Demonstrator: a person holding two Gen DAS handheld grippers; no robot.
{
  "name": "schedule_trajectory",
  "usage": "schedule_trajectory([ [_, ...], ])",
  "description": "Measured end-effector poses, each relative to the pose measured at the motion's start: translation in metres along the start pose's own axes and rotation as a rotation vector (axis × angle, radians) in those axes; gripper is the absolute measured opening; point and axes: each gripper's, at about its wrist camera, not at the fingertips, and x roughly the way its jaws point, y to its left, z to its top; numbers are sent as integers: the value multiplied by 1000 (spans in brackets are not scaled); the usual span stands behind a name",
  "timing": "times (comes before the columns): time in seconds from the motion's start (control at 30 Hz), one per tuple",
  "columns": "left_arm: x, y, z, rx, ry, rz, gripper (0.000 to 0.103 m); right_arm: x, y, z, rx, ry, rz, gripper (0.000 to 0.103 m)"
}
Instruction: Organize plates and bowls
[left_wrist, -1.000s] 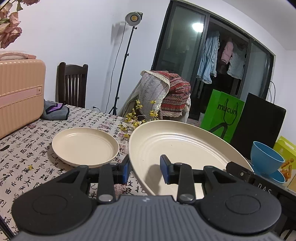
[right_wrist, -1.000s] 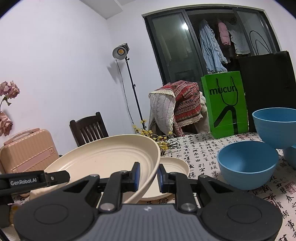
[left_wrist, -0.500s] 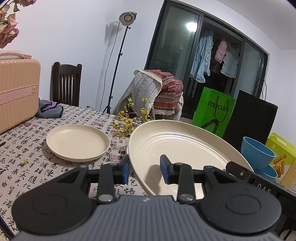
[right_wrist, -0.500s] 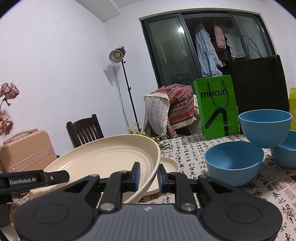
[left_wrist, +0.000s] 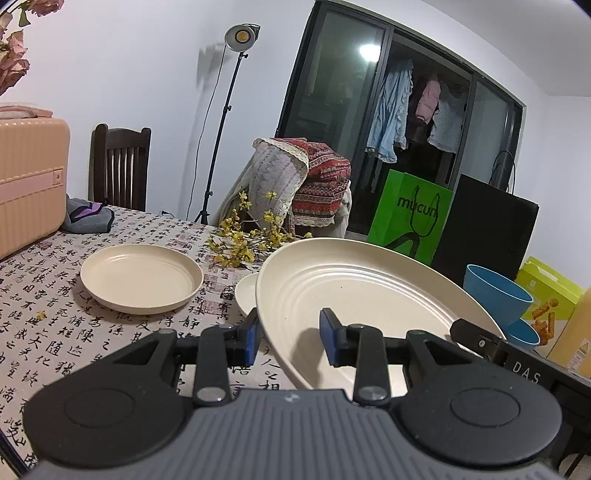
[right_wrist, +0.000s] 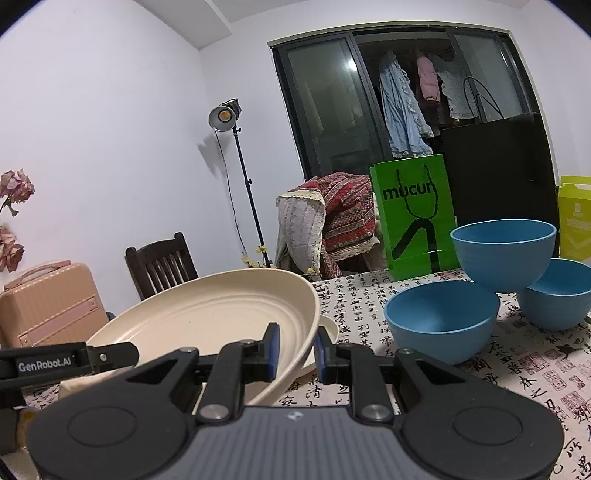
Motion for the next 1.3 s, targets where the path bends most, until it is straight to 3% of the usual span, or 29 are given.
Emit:
schedule_trajectory([
  [1.3, -25, -19, -27, 23, 5, -60, 33, -43, -11, -18, 29, -18, -55, 19],
])
